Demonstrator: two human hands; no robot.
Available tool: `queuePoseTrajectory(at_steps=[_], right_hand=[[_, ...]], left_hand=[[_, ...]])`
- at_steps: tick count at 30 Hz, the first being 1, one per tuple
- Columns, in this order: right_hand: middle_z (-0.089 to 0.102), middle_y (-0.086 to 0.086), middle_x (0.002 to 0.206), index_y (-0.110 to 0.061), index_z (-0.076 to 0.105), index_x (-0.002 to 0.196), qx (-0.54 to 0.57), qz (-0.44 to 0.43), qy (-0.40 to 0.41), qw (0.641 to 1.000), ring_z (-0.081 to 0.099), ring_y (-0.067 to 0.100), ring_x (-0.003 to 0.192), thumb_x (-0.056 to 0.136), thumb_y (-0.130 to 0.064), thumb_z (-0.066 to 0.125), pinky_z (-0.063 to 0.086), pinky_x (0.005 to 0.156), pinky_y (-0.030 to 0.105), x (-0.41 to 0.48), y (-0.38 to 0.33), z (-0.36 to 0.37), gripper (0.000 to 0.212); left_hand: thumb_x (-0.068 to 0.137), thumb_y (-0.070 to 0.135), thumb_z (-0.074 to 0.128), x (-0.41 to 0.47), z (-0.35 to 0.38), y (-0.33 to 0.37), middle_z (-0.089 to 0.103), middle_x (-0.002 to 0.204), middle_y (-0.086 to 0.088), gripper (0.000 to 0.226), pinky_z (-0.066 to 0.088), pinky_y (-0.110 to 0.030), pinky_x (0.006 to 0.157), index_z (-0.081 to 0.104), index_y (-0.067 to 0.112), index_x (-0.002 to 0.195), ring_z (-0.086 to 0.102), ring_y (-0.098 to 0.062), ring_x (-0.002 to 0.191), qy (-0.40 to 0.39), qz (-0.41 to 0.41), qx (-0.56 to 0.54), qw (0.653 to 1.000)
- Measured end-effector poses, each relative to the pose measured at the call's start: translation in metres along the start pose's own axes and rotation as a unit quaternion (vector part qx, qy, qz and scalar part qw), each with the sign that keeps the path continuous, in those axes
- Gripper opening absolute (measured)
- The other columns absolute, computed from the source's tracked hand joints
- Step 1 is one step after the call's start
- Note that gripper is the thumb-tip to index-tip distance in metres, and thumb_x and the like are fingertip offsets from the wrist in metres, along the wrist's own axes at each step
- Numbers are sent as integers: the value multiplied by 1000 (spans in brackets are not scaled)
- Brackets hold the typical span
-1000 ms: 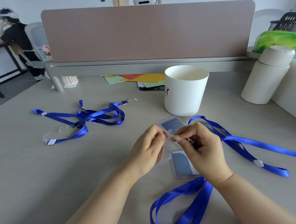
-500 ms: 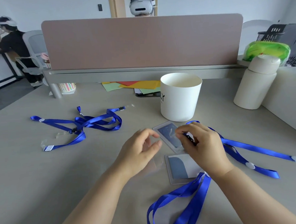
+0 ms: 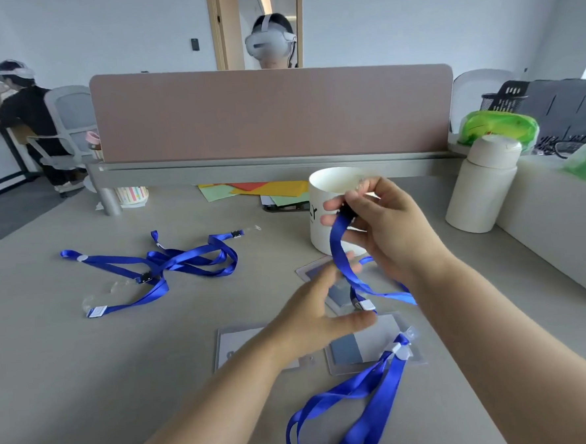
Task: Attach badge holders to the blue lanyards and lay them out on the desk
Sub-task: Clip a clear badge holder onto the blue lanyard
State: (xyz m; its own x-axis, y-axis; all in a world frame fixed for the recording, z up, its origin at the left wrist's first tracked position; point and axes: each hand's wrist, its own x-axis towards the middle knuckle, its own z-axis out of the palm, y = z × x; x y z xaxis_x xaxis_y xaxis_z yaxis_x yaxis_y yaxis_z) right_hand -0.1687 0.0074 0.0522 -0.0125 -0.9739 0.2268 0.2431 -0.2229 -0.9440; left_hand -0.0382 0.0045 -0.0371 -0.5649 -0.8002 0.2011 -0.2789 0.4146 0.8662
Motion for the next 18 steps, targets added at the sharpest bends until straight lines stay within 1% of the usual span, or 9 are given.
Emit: queuePoseTrajectory(at_steps=[2, 3, 6, 8, 10, 11, 13, 15, 18], right_hand=[[69, -1, 65, -16, 40, 79, 39, -25, 12, 999, 63, 19, 52, 97, -8, 40, 48, 54, 26, 7, -12, 5, 20], [68, -2, 63, -17, 41, 79, 33, -51, 37, 997, 58, 14, 45, 97, -7, 40, 47, 48, 23, 10, -17, 3, 20], [63, -5, 66, -23, 48, 85, -154, -118, 103, 976, 43, 8, 42, 94, -15, 49, 37, 46, 21, 16, -19, -19, 12], [63, -3, 79, -27, 56, 92, -288, -83, 46, 953, 50, 7, 55, 85, -29, 63, 41, 58, 22, 14, -8, -34, 10], [67, 3, 91, -23, 65, 95, -396, 5, -67, 916, 58, 10, 73, 73, -34, 75, 46, 71, 25, 12, 5, -44, 27], [69, 7, 88, -17, 69, 92, -428, 37, -111, 896, 57, 10, 71, 71, -30, 78, 46, 72, 27, 12, 10, -45, 26], [60, 7, 62, -6, 68, 78, -467, 49, -142, 871, 47, 8, 54, 74, -19, 74, 42, 60, 26, 16, 12, -44, 15], [49, -1, 51, -2, 62, 73, -470, 43, -112, 875, 43, 9, 44, 80, -14, 66, 43, 51, 21, 27, 5, -44, 14], [59, 5, 58, -6, 58, 77, -362, 25, -29, 931, 56, 11, 44, 86, -7, 57, 47, 49, 23, 53, -13, -45, 9]], left_hand=[[83, 30, 65, 12, 4, 8, 70, 98, 8, 20, 45, -16, 81, 65, 28, 103, 60, 6, 84, 68, -7, 20, 997], [85, 30, 62, 19, -1, 12, 71, 85, -1, 15, 46, -19, 72, 69, 20, 94, 59, -2, 71, 129, -18, 29, 991], [90, 16, 55, 34, -24, 30, 63, 71, 0, 9, 42, -9, 51, 63, 12, 91, 52, 2, 51, 254, -30, -99, 962], [90, 6, 54, 40, -39, 45, 63, 75, 3, 12, 46, -12, 51, 55, 19, 91, 59, 2, 54, 251, 0, -223, 942], [88, 2, 55, 44, -43, 57, 62, 76, 2, 20, 49, -15, 54, 52, 21, 92, 63, -2, 58, 222, 24, -285, 932], [87, 1, 55, 46, -43, 61, 62, 76, 0, 21, 49, -16, 54, 53, 21, 93, 63, -3, 59, 198, 32, -287, 937], [87, 1, 54, 45, -43, 70, 63, 79, -1, 21, 48, -16, 55, 57, 22, 90, 62, -3, 62, 159, 32, -232, 959], [87, 3, 55, 45, -45, 69, 64, 87, 4, 22, 48, -15, 58, 59, 26, 88, 61, -4, 68, 178, 41, -165, 969], [87, 11, 58, 39, -51, 55, 56, 108, 23, 27, 49, -18, 75, 56, 34, 101, 59, -3, 85, 229, 34, -77, 970]])
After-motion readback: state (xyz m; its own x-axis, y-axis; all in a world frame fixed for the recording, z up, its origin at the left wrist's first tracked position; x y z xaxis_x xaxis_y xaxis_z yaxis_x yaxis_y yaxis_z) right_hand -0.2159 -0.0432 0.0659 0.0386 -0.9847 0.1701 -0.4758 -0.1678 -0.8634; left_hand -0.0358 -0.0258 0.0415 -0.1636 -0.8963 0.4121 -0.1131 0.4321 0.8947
